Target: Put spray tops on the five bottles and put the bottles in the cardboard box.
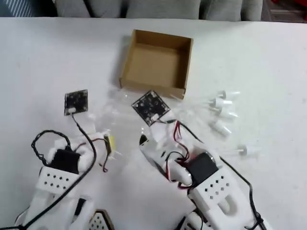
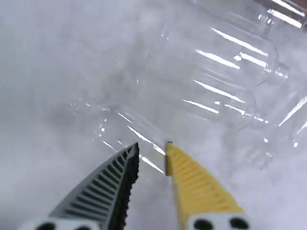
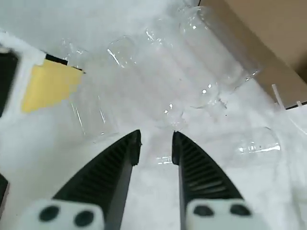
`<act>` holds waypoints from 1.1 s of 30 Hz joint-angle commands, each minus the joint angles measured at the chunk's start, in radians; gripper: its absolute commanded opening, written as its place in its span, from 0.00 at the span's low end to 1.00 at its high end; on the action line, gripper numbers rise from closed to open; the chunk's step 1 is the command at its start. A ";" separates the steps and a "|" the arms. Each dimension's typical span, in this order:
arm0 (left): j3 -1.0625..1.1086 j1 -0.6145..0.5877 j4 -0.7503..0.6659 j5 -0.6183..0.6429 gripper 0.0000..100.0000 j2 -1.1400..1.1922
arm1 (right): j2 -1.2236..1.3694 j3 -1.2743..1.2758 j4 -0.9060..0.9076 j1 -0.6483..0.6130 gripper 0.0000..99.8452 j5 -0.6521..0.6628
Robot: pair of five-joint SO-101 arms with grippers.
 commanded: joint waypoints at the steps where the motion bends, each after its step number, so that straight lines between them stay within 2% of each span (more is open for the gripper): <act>1: -0.008 0.001 -0.051 0.124 0.25 -0.019 | -0.018 -0.008 -0.019 0.010 0.07 0.008; 7: 0.002 -0.131 -0.106 0.127 0.09 0.004 | -0.018 -0.008 -0.019 0.010 0.07 0.008; 15: -0.077 -0.142 -0.120 0.132 0.19 0.294 | -0.018 -0.008 -0.019 0.010 0.07 0.008; 19: -0.118 -0.143 -0.121 0.172 0.18 0.404 | -0.018 -0.006 -0.019 0.010 0.07 0.012; 33: -0.130 -0.171 -0.230 0.161 0.18 0.659 | -0.018 -0.005 -0.019 0.007 0.07 0.015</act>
